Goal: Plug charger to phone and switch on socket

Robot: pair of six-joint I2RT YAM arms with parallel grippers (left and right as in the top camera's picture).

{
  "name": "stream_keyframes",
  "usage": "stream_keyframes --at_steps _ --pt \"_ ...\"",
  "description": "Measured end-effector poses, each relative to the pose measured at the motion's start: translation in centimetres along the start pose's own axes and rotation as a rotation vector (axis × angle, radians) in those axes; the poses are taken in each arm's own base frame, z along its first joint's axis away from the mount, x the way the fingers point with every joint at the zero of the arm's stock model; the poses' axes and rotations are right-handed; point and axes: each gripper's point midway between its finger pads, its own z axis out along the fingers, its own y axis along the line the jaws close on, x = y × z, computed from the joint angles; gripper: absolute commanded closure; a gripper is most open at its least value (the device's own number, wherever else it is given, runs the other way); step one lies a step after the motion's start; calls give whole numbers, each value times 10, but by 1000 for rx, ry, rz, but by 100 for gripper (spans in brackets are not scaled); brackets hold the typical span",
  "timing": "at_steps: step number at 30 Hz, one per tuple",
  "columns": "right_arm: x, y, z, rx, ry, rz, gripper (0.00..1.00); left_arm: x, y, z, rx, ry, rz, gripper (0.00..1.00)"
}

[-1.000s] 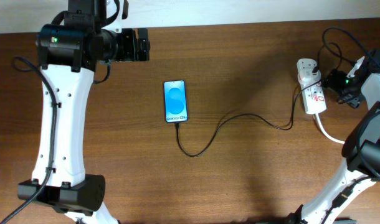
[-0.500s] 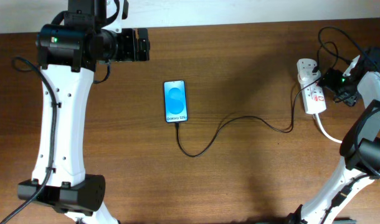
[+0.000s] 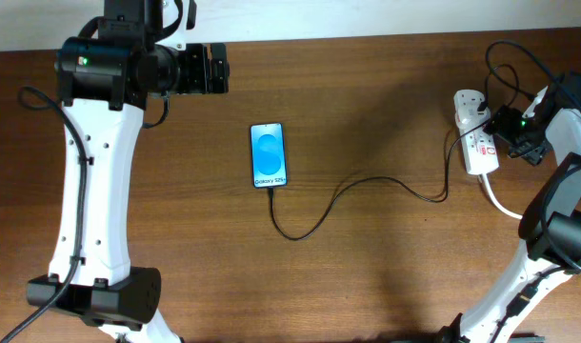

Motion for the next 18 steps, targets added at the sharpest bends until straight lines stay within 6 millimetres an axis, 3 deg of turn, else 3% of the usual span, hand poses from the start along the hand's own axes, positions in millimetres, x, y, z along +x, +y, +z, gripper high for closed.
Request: stream_keyframes --at_steps 4,5,7,8,10,11,15,16,17,18 --pt "1 -7 -2 12 7 63 5 0 0 0 0 0 0 1" --pt "2 -19 -5 20 14 107 0 0 0 0 0 -1 0 1" --pt "5 -38 -12 38 25 167 1 0 0 0 0 0 0 1" --pt "3 -51 -24 50 15 216 2 0 0 0 0 0 0 1" --pt "-14 -76 -78 62 -84 319 2 0 0 0 0 0 0 1" --pt "-18 -78 -95 59 -114 332 2 0 0 0 0 0 0 1" --pt "-33 -44 -178 -77 -264 247 2 0 0 0 0 -1 0 1" --pt "-33 -19 -219 -136 -339 153 2 0 0 0 0 0 0 1" --pt "-28 -2 -240 -166 -368 69 2 0 0 0 0 0 0 1" --pt "-16 31 -271 -226 -409 -42 2 0 0 0 0 0 0 0"
